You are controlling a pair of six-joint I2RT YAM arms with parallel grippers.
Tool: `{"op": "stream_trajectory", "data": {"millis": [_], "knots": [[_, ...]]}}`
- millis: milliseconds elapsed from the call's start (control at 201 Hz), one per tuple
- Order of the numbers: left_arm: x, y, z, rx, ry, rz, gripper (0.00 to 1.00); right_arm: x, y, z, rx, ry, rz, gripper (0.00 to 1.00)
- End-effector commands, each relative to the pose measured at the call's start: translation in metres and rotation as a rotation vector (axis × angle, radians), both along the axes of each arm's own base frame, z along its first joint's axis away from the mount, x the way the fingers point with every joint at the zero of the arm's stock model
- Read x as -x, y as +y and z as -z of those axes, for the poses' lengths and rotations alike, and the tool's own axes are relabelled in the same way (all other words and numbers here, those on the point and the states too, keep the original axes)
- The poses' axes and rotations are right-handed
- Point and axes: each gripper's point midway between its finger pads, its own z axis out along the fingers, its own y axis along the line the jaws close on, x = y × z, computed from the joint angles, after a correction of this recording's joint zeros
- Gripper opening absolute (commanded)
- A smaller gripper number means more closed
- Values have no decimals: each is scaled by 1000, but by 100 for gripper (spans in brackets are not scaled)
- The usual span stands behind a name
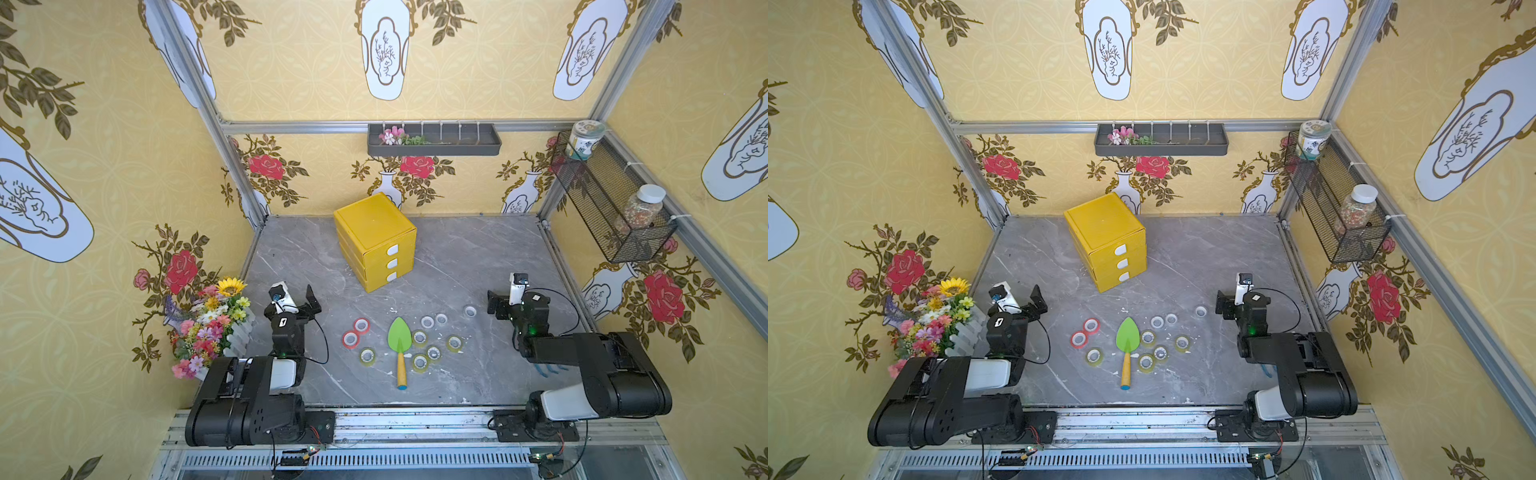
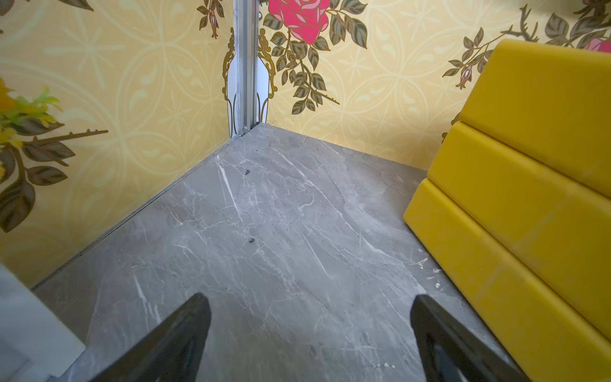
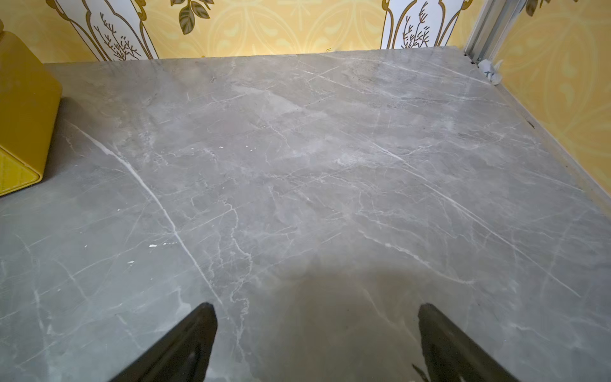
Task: Place the transparent tape into the drawer according to color
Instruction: Open the drawer in the storage box.
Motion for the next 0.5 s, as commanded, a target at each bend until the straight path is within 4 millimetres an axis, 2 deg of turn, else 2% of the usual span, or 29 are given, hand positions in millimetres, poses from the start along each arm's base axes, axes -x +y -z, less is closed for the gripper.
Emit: {"op": "stream_trajectory", "data": {"millis": [0, 498], "knots": [[0, 0, -6, 4, -28, 1, 100, -5, -1, -11, 7, -46, 0, 97], [0, 0, -7, 3, -32, 1, 100, -5, -1, -11, 10, -47, 0, 97]]}}
